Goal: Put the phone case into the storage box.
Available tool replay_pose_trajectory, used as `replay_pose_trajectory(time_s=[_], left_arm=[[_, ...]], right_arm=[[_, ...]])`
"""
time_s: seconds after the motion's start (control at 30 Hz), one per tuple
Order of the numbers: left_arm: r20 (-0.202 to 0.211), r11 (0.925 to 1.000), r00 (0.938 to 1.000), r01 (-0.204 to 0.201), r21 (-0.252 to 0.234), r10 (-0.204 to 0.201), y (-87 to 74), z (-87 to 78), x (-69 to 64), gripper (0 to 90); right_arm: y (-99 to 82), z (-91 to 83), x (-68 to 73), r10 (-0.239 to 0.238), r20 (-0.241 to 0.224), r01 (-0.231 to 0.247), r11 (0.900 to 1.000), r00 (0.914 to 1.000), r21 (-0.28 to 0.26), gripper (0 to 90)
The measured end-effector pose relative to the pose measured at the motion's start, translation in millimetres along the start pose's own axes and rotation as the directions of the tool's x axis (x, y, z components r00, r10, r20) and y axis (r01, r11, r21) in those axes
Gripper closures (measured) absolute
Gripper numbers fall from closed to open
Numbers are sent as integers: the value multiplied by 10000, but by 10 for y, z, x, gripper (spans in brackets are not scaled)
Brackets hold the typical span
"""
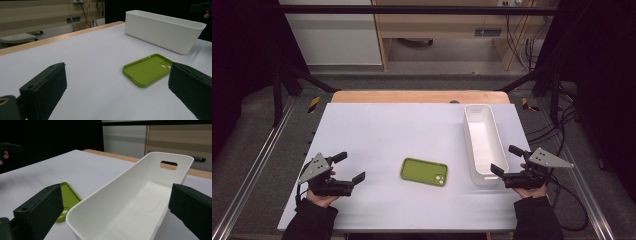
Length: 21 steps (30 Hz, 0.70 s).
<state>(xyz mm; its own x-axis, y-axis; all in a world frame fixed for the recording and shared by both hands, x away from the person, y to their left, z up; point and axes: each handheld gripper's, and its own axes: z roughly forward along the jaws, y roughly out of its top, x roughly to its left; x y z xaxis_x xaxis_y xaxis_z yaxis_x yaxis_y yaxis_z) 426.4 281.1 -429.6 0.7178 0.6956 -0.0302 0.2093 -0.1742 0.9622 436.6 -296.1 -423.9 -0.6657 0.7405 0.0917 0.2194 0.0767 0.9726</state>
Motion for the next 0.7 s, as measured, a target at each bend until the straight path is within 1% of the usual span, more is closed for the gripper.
replay_pose_trajectory(time_s=[0.27, 0.4, 0.47, 0.6, 0.7], left_arm=[[72, 9999, 9999, -96, 87, 95, 2, 8, -21, 14], [158, 9998, 9998, -149, 136, 146, 20, 16, -36, 14], [210, 9998, 9997, -146, 162, 143, 31, 29, -56, 14], [341, 9991, 9990, -285, 305, 274, 51, 59, -102, 14], [367, 9990, 9990, -282, 358, 269, 60, 81, -123, 14]], right_arm=[[3, -7, 4, 21, -55, -22, 10000, 10000, -62, 3], [9, -5, 6, -3, -13, 3, 10000, 10000, -39, 3], [9, -7, 9, -44, -33, 43, 10000, 10000, -49, 3], [9, -5, 9, -48, -18, 48, 10000, 10000, -21, 3], [11, -5, 7, -55, -20, 55, 10000, 10000, -68, 3]])
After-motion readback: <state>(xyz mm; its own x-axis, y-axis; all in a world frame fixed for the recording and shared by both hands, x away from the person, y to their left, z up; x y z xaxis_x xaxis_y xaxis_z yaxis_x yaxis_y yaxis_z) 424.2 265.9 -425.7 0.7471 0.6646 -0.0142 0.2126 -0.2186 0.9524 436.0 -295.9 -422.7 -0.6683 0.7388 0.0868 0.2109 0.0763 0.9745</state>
